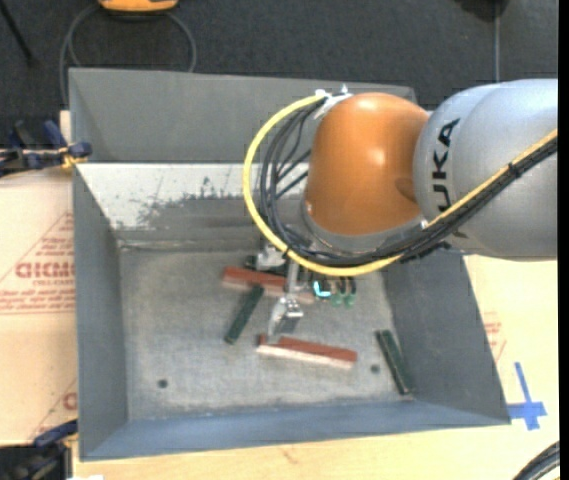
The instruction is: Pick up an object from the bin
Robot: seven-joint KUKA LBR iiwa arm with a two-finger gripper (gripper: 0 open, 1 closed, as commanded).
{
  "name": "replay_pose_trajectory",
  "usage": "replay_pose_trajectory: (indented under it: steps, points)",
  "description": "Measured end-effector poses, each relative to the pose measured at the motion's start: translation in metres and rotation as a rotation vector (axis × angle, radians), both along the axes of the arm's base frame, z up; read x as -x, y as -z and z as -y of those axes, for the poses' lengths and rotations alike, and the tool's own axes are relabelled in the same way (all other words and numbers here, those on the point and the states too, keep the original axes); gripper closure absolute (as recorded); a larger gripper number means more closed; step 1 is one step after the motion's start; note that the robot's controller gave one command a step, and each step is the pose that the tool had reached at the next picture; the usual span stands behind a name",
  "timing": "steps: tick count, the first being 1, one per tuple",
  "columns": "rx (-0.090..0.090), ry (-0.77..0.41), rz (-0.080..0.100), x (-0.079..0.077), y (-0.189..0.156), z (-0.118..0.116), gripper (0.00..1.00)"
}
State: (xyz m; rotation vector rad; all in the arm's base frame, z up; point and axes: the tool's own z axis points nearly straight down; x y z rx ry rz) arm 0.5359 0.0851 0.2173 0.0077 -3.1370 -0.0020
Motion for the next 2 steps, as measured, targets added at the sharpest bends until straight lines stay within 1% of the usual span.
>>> replay_pose_trajectory:
  steps: [1,2]
  points:
    - [0.000,0.002,0.006,-0.001,-0.004,0.000,0.00]
    - [0.001,-0.047,0.015,0.002,0.043,0.016,0.00]
